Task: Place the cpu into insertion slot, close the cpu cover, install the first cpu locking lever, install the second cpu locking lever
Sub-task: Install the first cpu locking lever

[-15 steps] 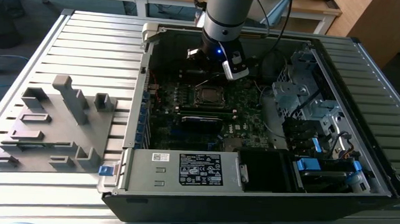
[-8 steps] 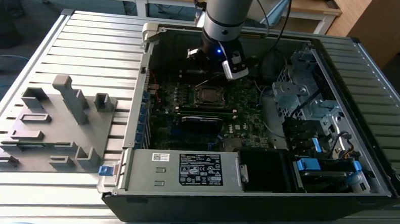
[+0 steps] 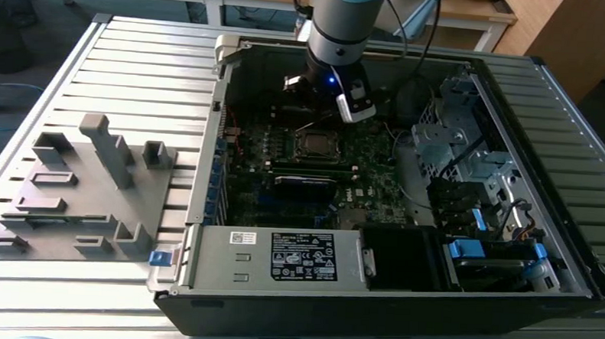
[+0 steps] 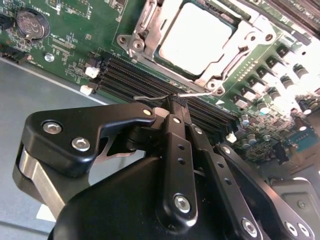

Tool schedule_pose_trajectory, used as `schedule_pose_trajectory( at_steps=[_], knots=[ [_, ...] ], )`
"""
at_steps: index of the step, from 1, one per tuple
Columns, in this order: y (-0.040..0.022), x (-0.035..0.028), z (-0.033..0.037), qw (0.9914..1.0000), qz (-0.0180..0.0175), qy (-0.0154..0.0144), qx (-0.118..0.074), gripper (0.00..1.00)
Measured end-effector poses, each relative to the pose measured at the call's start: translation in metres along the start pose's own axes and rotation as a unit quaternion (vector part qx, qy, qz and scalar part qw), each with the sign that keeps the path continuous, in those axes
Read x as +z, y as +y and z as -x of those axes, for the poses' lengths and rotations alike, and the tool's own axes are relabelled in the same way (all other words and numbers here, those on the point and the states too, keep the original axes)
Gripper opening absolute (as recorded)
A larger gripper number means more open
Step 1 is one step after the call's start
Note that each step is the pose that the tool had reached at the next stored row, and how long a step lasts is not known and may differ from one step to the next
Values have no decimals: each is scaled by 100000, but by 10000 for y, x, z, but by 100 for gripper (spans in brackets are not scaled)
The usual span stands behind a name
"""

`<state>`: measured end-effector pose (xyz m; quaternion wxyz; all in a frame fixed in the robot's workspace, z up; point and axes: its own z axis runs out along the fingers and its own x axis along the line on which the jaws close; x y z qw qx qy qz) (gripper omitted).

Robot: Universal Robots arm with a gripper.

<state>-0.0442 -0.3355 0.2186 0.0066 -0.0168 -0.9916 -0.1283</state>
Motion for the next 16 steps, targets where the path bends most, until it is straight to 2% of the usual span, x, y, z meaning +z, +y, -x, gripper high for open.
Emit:
schedule_pose_trajectory(
  at_steps=[5,11,14,16],
  knots=[
    [5,17,38,100000,17,-8,-1,11],
    [5,20,43,100000,-7,-47,153,11],
    [2,30,43,99974,-158,-636,2163,11],
    [1,36,42,99920,-158,-1077,3836,11]
  ],
)
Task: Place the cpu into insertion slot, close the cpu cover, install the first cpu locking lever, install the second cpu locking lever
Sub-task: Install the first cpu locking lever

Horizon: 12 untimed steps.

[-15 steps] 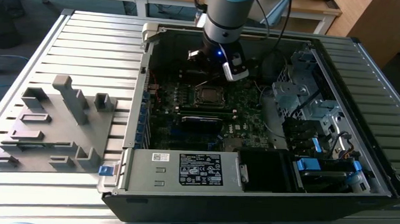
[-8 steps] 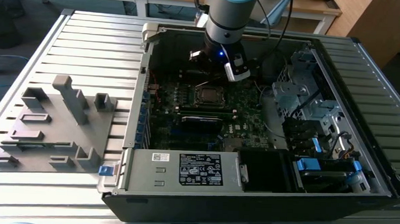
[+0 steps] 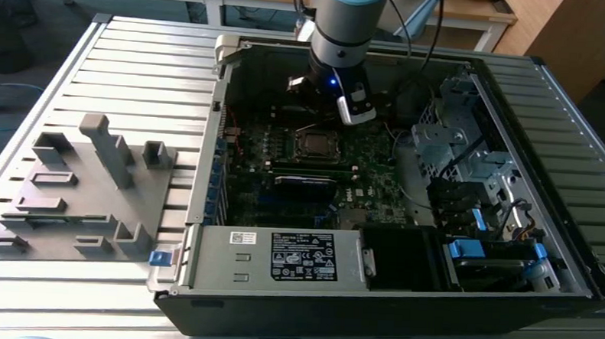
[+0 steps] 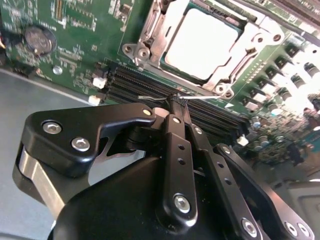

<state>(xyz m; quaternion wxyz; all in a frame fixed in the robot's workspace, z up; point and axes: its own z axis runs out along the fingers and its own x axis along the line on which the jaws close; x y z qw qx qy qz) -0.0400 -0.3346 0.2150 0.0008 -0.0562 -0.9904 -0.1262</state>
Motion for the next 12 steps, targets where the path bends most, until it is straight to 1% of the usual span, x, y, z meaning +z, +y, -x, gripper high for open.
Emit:
schedule_pose_trajectory(
  at_steps=[1,3,6,10,12],
  knots=[
    [0,2,0,99997,-2,-216,771,11],
    [0,4,0,99986,15,-452,1622,11],
    [0,6,-1,99978,33,-611,1997,11],
    [-3,13,-5,99967,99,-1173,2264,11],
    [-6,19,-10,99961,132,-1505,2336,11]
  ],
)
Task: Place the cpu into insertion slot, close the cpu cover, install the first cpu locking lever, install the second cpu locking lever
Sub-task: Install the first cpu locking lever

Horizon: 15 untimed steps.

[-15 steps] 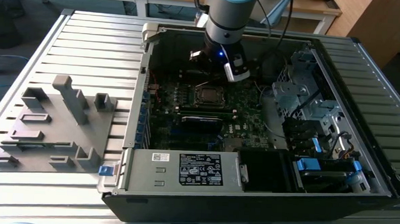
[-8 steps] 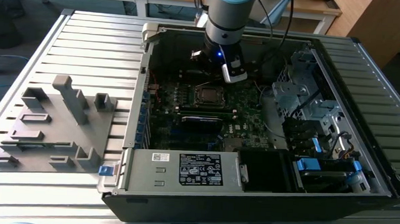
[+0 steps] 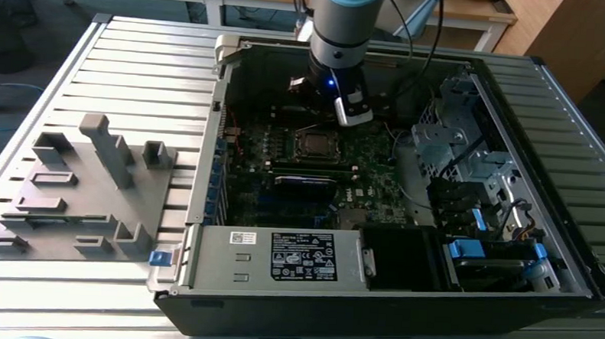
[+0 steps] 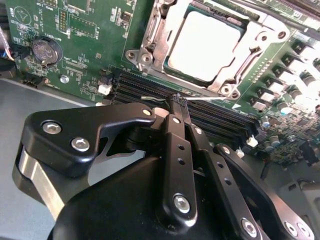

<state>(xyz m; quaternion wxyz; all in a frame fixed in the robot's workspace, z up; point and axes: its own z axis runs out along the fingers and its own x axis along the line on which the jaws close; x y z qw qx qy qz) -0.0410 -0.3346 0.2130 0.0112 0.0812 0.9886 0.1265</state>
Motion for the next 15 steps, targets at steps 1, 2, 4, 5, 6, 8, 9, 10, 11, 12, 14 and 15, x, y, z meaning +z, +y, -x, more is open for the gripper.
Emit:
schedule_pose_trajectory(
  at_steps=[1,2,4,5,6,8,9,10,11,12,14,15],
  knots=[
    [-1,4,-4,100000,26,-174,33,11],
    [-3,7,-8,99999,59,-351,64,11],
    [-5,13,-12,99998,101,-633,129,11],
    [-6,17,-14,99997,121,-764,162,11],
    [-7,21,-16,99996,145,-900,196,11],
    [-9,28,-19,99993,156,-1162,346,11],
    [-10,31,-19,99989,122,-1275,681,11],
    [-10,32,-19,99982,82,-1435,1255,11],
    [-11,33,-20,99970,64,-1592,1856,11],
    [-11,36,-22,99957,67,-1728,2352,11],
    [-5,39,-29,99939,59,-1895,2945,11],
    [-1,40,-32,99931,51,-1957,3140,11]
  ],
)
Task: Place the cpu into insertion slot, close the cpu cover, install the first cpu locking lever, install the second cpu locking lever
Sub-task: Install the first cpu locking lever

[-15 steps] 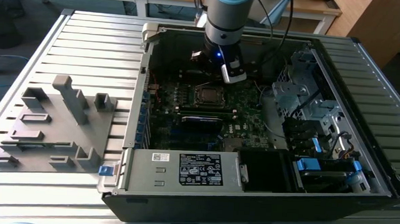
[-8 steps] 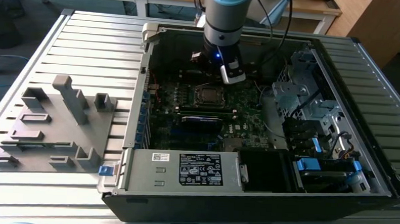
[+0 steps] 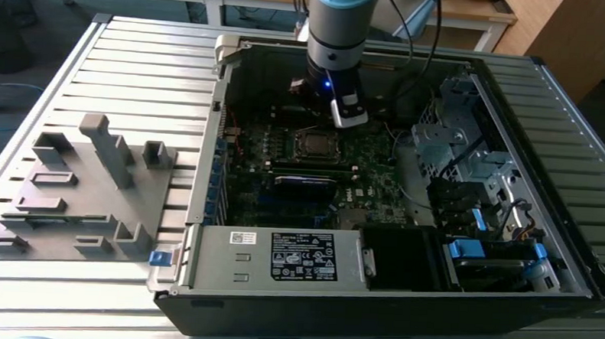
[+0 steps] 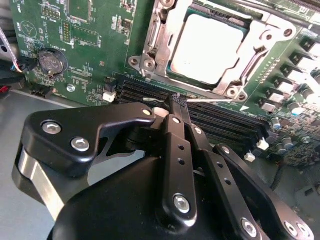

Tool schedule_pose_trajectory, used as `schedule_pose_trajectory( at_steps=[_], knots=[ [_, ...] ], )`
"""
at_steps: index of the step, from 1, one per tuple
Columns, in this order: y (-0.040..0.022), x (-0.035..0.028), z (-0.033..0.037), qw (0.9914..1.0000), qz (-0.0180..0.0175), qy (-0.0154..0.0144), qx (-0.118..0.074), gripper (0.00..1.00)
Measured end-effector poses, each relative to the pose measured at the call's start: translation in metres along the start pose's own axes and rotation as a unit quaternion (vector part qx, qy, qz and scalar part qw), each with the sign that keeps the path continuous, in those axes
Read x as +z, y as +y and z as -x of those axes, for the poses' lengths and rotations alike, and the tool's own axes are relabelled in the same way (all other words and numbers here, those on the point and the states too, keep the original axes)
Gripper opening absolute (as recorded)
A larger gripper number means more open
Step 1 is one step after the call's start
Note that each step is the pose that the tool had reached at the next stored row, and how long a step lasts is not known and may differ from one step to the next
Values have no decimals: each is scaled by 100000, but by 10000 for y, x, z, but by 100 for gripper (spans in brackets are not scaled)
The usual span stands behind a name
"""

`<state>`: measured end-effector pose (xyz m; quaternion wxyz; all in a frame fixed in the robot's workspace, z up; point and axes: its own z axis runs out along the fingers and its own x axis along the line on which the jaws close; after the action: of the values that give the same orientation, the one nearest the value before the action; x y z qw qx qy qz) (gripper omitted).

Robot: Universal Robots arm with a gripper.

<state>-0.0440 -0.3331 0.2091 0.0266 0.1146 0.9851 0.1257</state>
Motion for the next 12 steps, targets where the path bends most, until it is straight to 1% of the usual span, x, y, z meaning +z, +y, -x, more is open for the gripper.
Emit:
schedule_pose_trajectory(
  at_steps=[6,12],
  knots=[
    [6,1,-18,99999,-13,-144,516,11],
    [8,9,-21,99985,-31,-535,1641,11]
  ],
)
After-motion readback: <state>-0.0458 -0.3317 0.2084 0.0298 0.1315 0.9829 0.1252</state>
